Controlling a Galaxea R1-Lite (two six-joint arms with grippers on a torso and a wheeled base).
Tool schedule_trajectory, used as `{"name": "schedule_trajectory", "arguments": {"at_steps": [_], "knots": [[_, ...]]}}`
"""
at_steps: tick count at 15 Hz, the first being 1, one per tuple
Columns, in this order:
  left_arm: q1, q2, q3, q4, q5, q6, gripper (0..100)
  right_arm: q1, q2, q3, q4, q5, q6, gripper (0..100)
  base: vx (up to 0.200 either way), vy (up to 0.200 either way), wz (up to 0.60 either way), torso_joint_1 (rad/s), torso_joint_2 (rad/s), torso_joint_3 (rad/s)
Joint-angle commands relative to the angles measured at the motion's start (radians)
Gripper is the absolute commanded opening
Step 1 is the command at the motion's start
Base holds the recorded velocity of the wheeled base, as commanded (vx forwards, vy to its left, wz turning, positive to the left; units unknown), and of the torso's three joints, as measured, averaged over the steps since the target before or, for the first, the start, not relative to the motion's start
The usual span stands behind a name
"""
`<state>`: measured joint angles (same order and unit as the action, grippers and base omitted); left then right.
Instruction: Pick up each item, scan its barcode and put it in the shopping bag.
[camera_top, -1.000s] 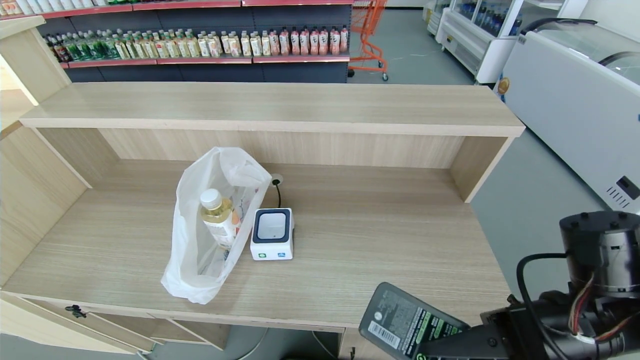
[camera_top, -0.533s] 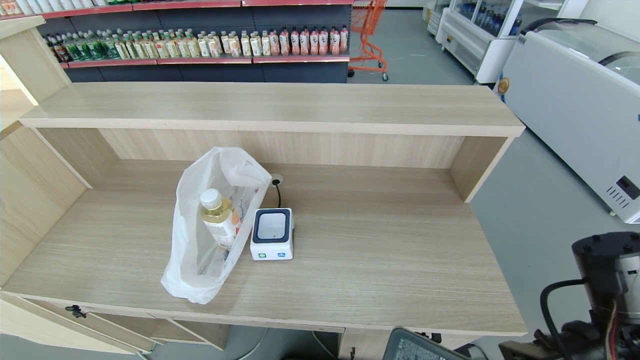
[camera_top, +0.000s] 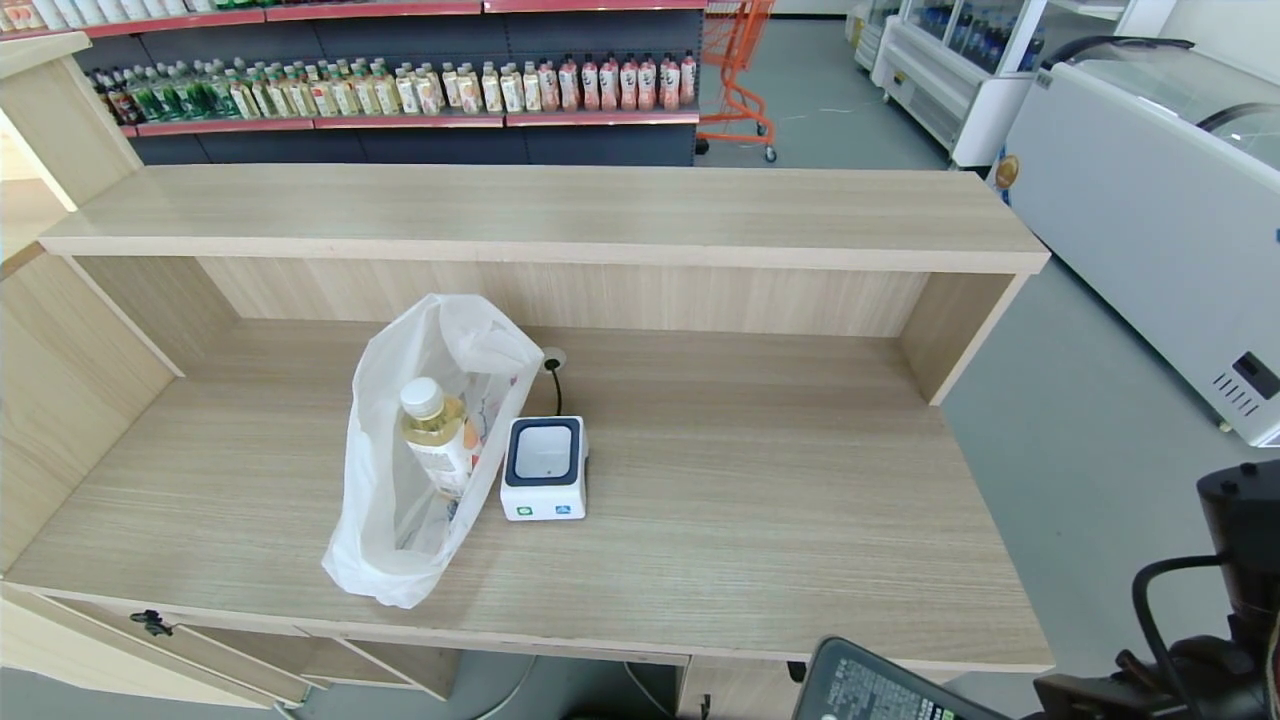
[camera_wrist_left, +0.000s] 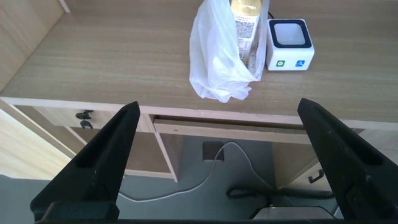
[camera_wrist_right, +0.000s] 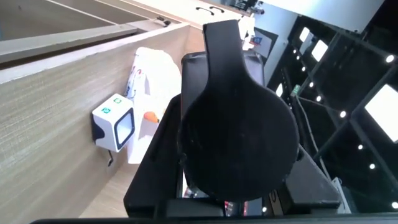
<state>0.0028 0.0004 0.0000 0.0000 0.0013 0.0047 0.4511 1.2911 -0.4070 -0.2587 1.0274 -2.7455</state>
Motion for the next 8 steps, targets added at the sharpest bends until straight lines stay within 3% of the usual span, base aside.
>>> {"name": "schedule_trajectory", "arguments": {"at_steps": [1,8], "knots": [[0.0,0.0,0.0,0.0,0.0,0.0,100,-0.002,0.001,-0.003,-0.001,0.0,0.001,0,0.0,0.0,0.0,0.0,0.0,0.0],[-0.001,0.0,0.0,0.0,0.0,0.0,100,-0.003,0.007,-0.004,-0.001,0.0,0.003,0,0.0,0.0,0.0,0.0,0.0,0.0]]}}
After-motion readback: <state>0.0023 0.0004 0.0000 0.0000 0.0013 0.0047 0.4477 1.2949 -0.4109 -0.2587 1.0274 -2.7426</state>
